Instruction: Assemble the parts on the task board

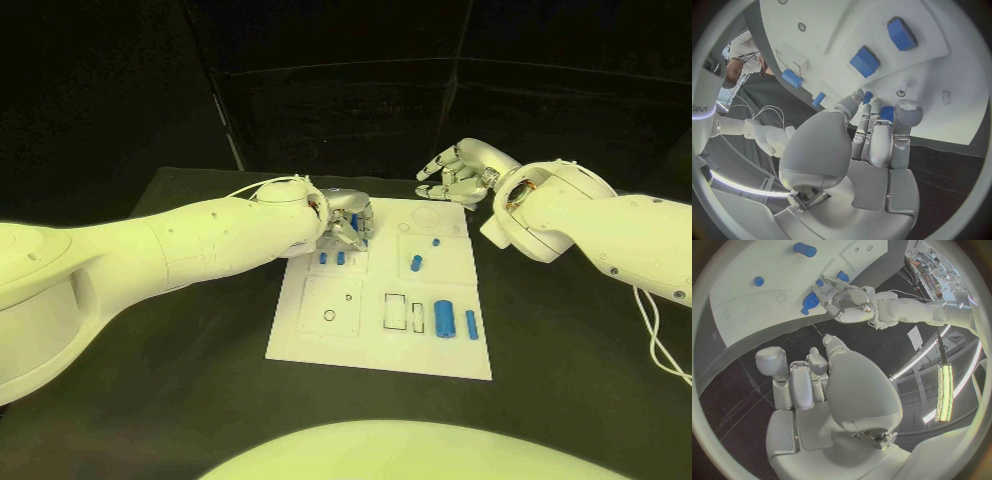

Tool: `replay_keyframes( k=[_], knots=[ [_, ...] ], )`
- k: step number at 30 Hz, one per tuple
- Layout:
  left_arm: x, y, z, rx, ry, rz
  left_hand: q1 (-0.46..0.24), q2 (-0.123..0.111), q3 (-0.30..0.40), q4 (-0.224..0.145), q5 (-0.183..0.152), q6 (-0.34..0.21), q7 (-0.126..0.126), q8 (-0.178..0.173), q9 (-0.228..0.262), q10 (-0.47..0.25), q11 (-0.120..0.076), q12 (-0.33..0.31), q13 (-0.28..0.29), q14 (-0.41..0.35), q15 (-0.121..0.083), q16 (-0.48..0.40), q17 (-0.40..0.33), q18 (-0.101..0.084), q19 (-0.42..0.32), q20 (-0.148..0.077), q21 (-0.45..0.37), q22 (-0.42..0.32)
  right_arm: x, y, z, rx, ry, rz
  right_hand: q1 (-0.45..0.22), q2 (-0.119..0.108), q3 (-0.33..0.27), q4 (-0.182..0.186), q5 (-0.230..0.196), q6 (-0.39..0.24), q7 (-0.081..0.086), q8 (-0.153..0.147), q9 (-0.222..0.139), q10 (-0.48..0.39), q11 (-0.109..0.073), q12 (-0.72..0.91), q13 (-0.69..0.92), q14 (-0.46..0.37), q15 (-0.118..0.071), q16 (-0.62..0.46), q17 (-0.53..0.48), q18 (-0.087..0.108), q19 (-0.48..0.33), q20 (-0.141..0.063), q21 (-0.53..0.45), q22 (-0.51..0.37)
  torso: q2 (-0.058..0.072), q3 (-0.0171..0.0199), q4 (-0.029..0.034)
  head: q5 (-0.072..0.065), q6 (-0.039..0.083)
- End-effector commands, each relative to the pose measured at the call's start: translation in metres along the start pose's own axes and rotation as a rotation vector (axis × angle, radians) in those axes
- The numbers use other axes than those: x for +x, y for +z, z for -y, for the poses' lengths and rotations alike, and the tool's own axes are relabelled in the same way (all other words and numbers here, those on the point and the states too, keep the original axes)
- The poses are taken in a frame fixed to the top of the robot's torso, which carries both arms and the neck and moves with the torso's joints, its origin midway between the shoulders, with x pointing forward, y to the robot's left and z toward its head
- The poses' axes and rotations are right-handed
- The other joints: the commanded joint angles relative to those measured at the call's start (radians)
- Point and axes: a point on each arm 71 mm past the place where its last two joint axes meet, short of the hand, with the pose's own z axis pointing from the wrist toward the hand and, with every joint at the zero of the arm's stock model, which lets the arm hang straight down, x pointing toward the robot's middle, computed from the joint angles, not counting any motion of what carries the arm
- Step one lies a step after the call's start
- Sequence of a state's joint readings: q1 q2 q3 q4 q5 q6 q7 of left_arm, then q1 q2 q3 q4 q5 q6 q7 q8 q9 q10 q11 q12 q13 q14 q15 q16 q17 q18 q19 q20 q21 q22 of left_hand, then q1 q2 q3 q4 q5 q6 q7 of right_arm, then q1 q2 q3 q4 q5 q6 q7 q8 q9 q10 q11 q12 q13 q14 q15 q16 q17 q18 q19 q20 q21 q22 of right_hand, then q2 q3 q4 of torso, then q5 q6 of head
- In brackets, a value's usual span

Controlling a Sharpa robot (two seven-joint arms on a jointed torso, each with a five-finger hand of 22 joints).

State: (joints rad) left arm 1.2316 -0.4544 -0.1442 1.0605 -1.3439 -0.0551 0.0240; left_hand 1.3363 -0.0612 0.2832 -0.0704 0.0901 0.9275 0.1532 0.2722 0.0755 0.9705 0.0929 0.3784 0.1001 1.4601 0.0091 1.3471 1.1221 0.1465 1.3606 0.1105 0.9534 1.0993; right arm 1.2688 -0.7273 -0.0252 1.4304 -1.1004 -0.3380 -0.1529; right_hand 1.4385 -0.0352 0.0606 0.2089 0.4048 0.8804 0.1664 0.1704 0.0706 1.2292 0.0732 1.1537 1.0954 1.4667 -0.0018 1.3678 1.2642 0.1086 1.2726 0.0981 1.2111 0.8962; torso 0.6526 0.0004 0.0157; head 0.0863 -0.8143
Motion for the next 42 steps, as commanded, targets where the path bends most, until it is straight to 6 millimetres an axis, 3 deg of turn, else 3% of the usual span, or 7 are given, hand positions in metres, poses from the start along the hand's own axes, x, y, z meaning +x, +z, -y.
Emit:
replay_keyframes(
  k=[1, 22, 26, 36, 42],
  knots=[
    [0.000, 0.001, 0.000, -0.017, 0.019, -0.017, 0.009, 0.001, 0.011, -0.002, 0.005, 0.013, -0.003, -0.009, -0.003, 0.014, -0.002, -0.008, -0.005, 0.011, -0.003, 0.005, -0.002, -0.018, 0.007, -0.003, 0.008, 0.005, 0.000, 0.000, -0.002, -0.011, -0.004, -0.003, 0.012, 0.000, 0.003, 0.005, 0.005, -0.008, 0.000, 0.004, -0.002, -0.008, 0.001, 0.000, 0.000, 0.038, -0.005, -0.003, 0.000, 0.015, 0.003, -0.001, -0.005, 0.000, 0.000, 0.0002, 0.0003, 0.000, -0.002],
    [0.002, 0.004, -0.002, -0.030, 0.021, -0.039, 0.014, 0.012, 0.055, -0.007, 0.005, 0.042, -0.006, -0.021, -0.006, 0.048, -0.007, -0.020, -0.021, 0.014, -0.007, 0.009, -0.008, -0.022, 0.013, -0.007, 0.028, 0.026, 0.000, 0.000, -0.003, -0.014, -0.003, -0.005, 0.013, 0.002, 0.005, 0.006, 0.006, -0.008, 0.000, 0.005, -0.001, -0.006, 0.001, 0.002, 0.003, 0.038, -0.005, -0.002, 0.002, 0.015, 0.004, -0.001, -0.005, 0.001, -0.001, 0.0001, -0.0010, -0.003, -0.003],
    [0.003, 0.005, -0.001, -0.026, 0.020, -0.043, 0.011, 0.010, 0.057, -0.007, 0.005, 0.042, -0.006, -0.024, -0.007, 0.049, -0.007, -0.024, -0.023, 0.014, -0.007, 0.008, -0.011, -0.022, 0.013, -0.008, 0.028, 0.028, 0.001, 0.000, -0.003, -0.014, -0.003, -0.005, 0.013, 0.002, 0.005, 0.006, 0.006, -0.008, 0.000, 0.005, -0.001, -0.006, 0.001, 0.002, 0.003, 0.038, -0.005, -0.002, 0.002, 0.015, 0.004, -0.001, -0.005, 0.001, 0.000, 0.0004, 0.0000, -0.004, -0.004],
    [0.007, 0.005, -0.003, -0.042, 0.017, -0.056, -0.004, -0.011, 0.080, -0.008, 0.004, 0.013, 0.015, -0.070, -0.012, 0.040, 0.009, -0.062, -0.036, 0.011, 0.004, 0.007, -0.024, -0.024, 0.010, 0.000, 0.031, 0.035, 0.001, 0.000, -0.004, -0.015, -0.003, -0.006, 0.013, 0.002, 0.005, 0.006, 0.006, -0.007, 0.000, 0.005, -0.001, -0.006, 0.001, 0.003, 0.003, 0.038, -0.005, -0.002, 0.002, 0.015, 0.004, -0.001, -0.004, 0.002, -0.001, 0.0009, -0.0005, -0.004, -0.004],
    [0.012, 0.007, -0.003, -0.051, 0.014, -0.069, -0.006, -0.012, 0.082, -0.008, 0.004, 0.012, 0.016, -0.074, -0.012, 0.040, 0.010, -0.065, -0.036, 0.011, 0.005, 0.007, -0.024, -0.023, 0.010, 0.001, 0.029, 0.035, 0.001, 0.000, -0.004, -0.015, -0.003, -0.006, 0.013, 0.002, 0.005, 0.006, 0.006, -0.007, 0.000, 0.005, -0.001, -0.006, 0.001, 0.003, 0.003, 0.038, -0.005, -0.002, 0.002, 0.015, 0.004, -0.001, -0.004, 0.002, 0.000, 0.0005, 0.0007, -0.005, -0.005]
  ],
)
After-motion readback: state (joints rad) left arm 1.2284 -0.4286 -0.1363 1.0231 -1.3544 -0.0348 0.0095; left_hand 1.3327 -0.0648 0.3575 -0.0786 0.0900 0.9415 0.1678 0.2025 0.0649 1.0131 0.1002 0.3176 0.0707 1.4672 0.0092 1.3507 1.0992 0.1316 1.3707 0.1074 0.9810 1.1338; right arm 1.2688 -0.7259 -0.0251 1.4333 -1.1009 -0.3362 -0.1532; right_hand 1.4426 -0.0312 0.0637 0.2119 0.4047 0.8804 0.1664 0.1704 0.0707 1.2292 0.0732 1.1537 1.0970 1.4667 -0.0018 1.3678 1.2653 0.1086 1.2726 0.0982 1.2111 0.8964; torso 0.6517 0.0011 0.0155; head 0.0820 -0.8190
